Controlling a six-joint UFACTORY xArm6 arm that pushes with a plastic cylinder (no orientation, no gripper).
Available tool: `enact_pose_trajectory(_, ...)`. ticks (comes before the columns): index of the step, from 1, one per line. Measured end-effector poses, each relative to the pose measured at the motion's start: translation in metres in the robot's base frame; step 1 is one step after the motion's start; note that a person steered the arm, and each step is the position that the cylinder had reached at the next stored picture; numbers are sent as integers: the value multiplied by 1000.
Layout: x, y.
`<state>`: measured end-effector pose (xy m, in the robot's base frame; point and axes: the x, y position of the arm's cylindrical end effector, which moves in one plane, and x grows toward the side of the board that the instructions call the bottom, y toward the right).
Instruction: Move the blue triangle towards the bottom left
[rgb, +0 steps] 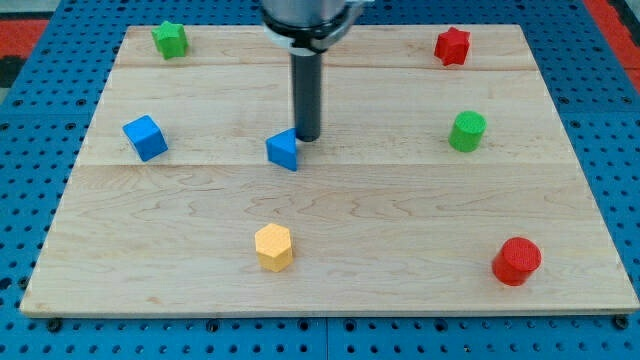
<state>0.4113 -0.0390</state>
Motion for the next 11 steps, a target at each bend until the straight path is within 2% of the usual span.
enact_pose_trajectory(1,57,-62)
enact_pose_trajectory(2,83,-137)
enact_pose_trajectory(3,95,-143)
enact_pose_trajectory(4,94,-116)
enact_pose_trajectory(5,72,-91)
enact_pose_trajectory(6,78,-50)
enact_pose_trajectory(7,115,-55)
enact_pose_trajectory(8,131,-114)
enact_pose_trajectory(9,125,-159)
enact_pose_trajectory(10,82,-145)
enact_pose_trajectory(11,92,-188)
